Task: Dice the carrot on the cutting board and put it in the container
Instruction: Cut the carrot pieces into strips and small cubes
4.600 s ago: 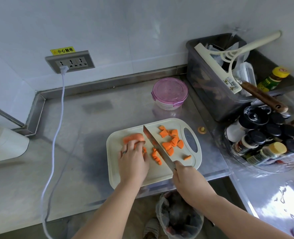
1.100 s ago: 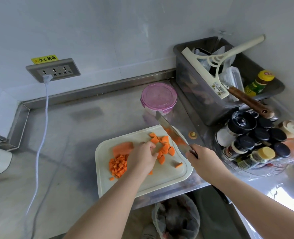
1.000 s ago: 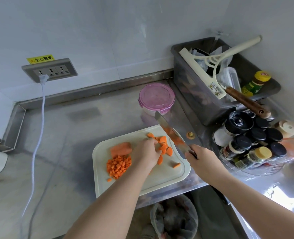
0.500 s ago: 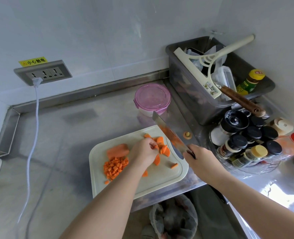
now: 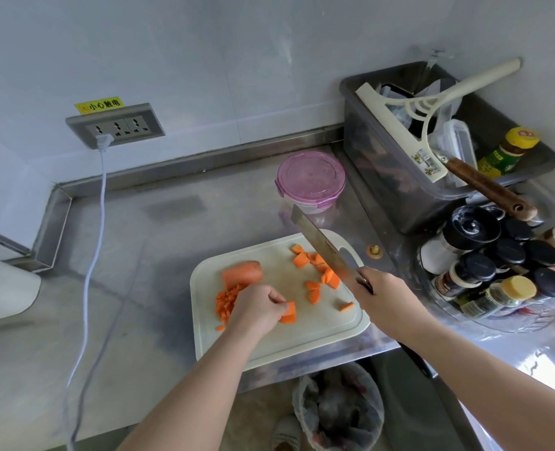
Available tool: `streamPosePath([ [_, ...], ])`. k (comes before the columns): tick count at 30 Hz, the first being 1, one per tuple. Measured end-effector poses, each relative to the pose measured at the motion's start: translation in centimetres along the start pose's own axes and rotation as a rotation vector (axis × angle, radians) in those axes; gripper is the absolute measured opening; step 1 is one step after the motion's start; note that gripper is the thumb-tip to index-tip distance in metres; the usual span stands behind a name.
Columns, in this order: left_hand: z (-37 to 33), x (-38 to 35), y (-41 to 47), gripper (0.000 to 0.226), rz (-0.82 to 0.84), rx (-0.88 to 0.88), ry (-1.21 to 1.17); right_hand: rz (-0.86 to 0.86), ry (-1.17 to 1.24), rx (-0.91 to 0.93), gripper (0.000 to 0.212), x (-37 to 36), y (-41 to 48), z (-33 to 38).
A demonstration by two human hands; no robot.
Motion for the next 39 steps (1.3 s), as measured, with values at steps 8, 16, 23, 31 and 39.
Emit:
streamPosePath([
  [8, -0.2, -0.3, -0.6, 0.003, -0.072, -0.033, 0.159, -0.004, -0.005, 0.01, 0.017, -0.1, -0.3, 0.3],
  [16, -1.9, -2.2, -1.2, 0.035, 0.02, -0.266, 0.468, -0.016, -0.038, 0.0, 0.021, 0.1, -0.6, -0.2],
  [23, -2.3, -2.5, -1.4, 0.027, 0.02, -0.356, 0.525, -0.016, -0.043, -0.012, 0.025, 0.4, -0.4, -0.6],
  [31, -2.5, -2.4, -1.2, 0.036, 0.042, -0.358, 0.557, -0.031, 0.006, -0.025, 0.026, 1.1, -0.3, -0.7],
  [39, -8.5, -2.1, 0.3, 0.025, -0.176, -0.462, 0.405, -0.085, 0.094, -0.066, 0.036, 2.1, -0.4, -1.3],
])
Point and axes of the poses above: each hand's wrist, its own y-axis towards the middle knuckle, its own x-axis out of the back of the hand, z = x × y, the point moved 7 cm from there along y, towards the middle knuckle, and after that the axes turned 3 degrees about x, right-handed, at the moved point
